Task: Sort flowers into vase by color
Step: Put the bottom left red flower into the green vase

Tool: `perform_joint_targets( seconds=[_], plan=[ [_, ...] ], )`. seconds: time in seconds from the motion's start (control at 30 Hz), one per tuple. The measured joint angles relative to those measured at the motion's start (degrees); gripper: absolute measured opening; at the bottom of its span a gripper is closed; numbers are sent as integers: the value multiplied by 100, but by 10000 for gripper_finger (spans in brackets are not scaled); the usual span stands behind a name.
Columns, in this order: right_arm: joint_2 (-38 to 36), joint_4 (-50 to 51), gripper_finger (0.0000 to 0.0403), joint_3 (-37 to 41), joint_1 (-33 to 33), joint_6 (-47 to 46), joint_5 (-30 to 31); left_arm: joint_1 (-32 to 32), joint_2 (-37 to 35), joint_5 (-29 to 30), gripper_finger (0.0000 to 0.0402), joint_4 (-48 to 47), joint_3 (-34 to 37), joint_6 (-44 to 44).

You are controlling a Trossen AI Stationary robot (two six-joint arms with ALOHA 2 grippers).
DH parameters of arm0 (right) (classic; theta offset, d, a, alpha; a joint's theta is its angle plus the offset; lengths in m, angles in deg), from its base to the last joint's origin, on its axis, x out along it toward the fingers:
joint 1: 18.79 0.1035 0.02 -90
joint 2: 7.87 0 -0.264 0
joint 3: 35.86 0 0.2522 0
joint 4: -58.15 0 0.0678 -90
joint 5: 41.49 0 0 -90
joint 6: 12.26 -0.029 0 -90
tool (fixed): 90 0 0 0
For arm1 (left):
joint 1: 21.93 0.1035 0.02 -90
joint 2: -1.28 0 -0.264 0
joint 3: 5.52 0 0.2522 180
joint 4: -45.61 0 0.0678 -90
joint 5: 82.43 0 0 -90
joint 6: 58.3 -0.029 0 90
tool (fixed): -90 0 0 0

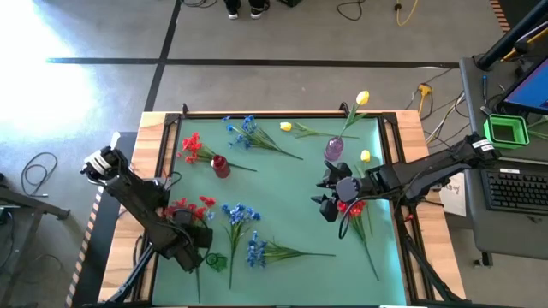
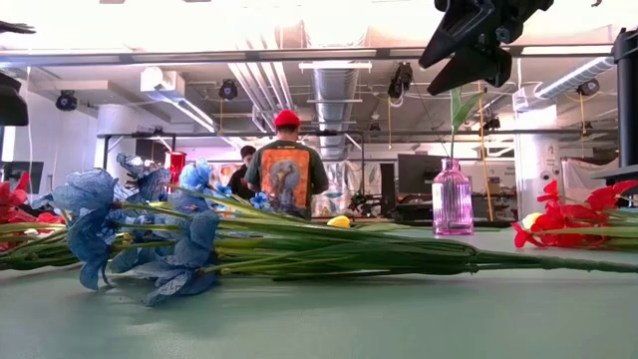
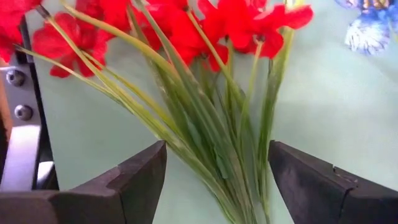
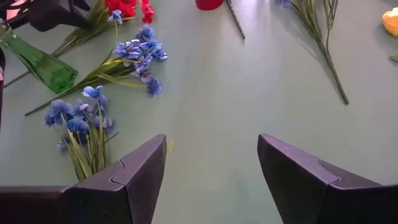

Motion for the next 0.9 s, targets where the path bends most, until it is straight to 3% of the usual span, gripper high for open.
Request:
perform_joint_targets(
  seconds=[0.73, 0.9],
  plan=[
    [0, -4, 244, 0, 0, 2, 99, 90, -20, 85, 269, 209, -11, 17],
    [0, -4, 244, 0, 0, 1, 99, 98, 43, 96, 284, 214, -8, 17]
  ],
)
